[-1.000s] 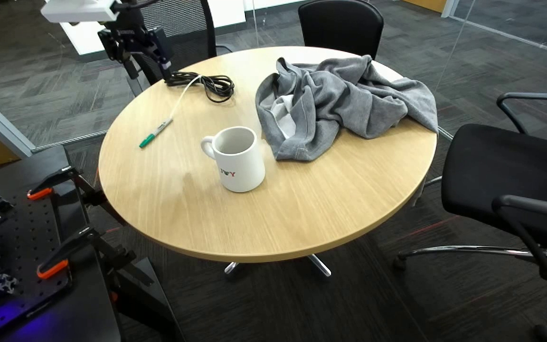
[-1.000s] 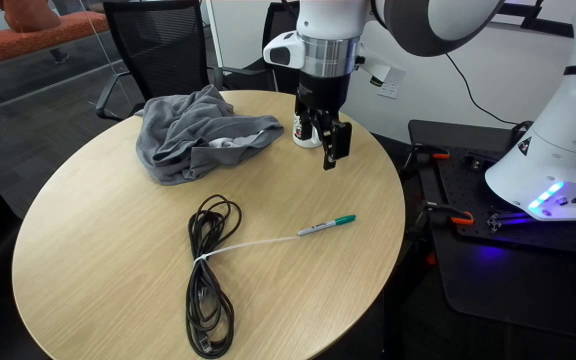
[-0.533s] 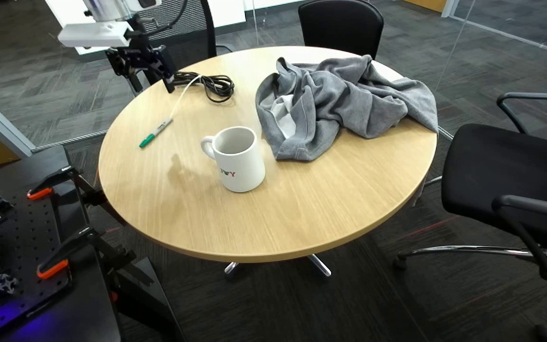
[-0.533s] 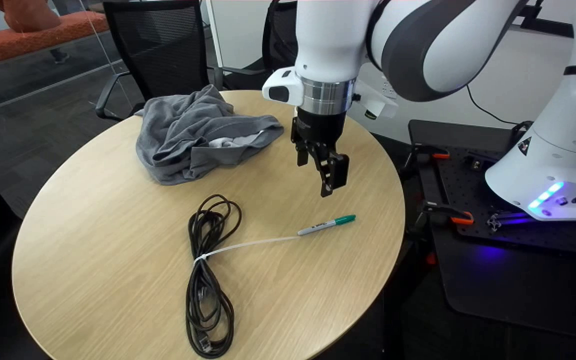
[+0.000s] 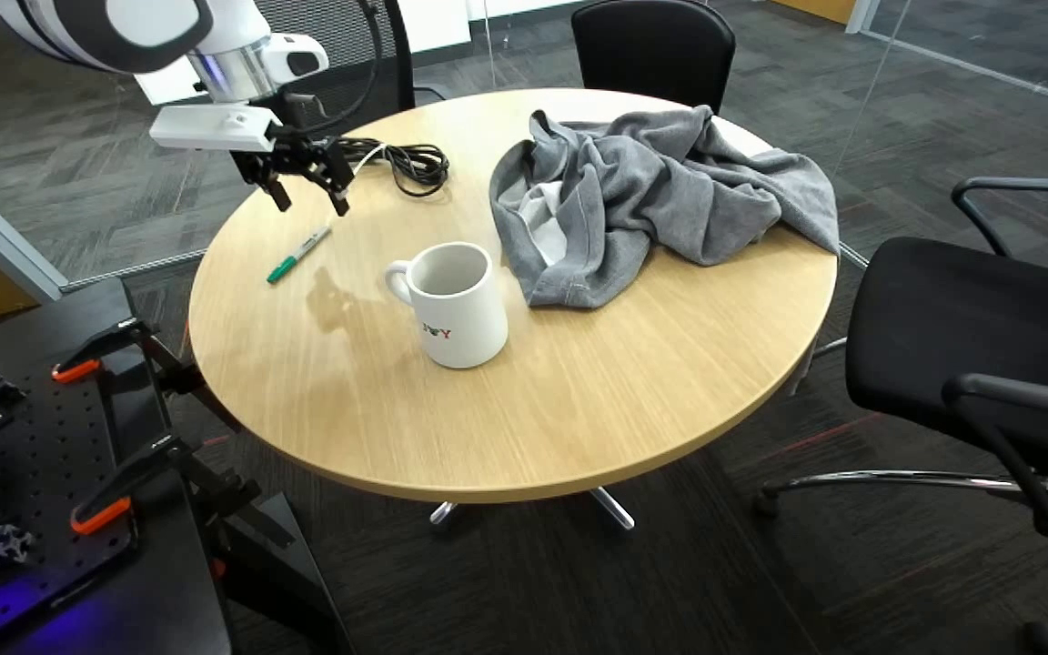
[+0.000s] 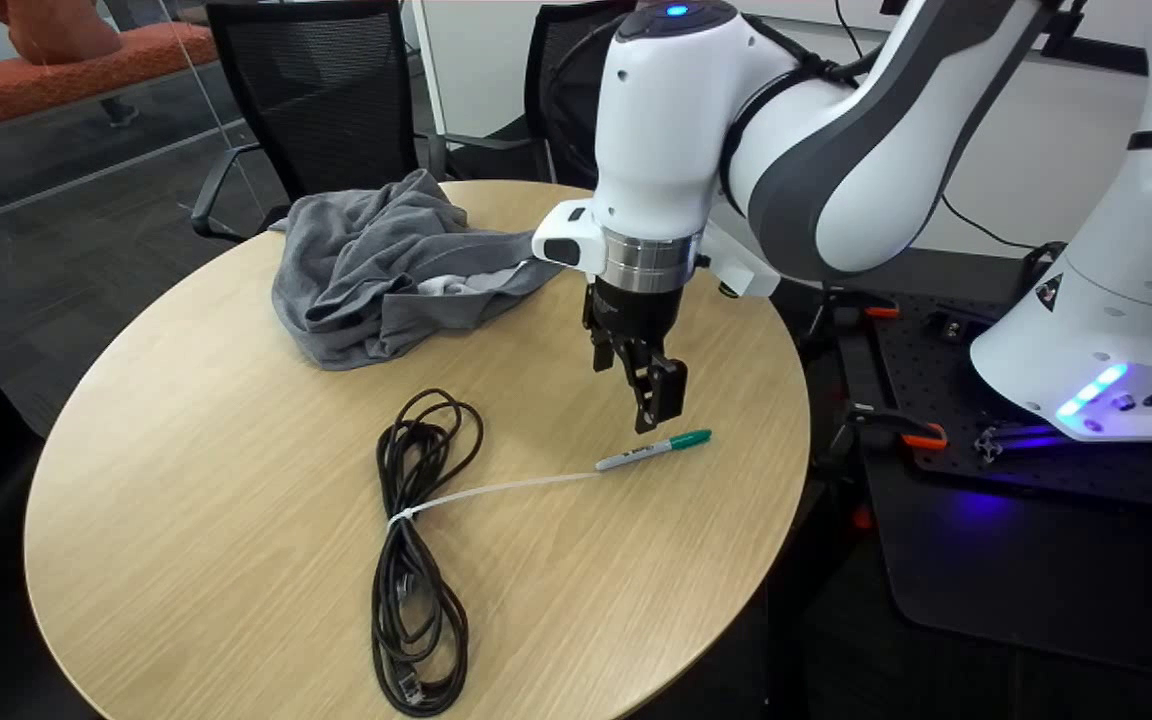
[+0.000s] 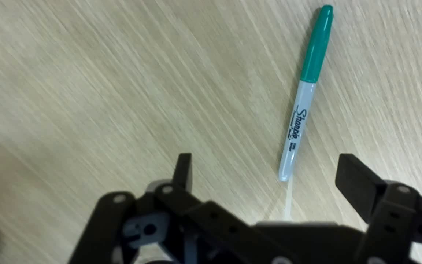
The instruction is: Put the green pen in the white mug
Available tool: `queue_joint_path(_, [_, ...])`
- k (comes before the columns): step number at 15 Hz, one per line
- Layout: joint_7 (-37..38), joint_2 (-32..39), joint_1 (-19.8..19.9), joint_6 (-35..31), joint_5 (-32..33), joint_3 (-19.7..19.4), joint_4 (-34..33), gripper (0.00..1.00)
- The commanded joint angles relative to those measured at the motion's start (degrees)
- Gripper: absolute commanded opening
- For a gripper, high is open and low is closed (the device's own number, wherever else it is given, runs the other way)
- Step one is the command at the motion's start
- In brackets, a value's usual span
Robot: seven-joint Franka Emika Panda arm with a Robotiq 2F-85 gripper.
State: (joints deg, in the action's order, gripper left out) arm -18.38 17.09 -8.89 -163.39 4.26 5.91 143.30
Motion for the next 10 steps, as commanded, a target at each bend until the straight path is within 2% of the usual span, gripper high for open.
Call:
queue_joint_path(1, [2.0, 3.0, 1.5, -1.5, 0.9, 1.4, -1.5, 1.00])
queue_joint_path(10, [2.2, 8.5, 2.3, -1.0, 0.4, 3.6, -4.5, 1.00])
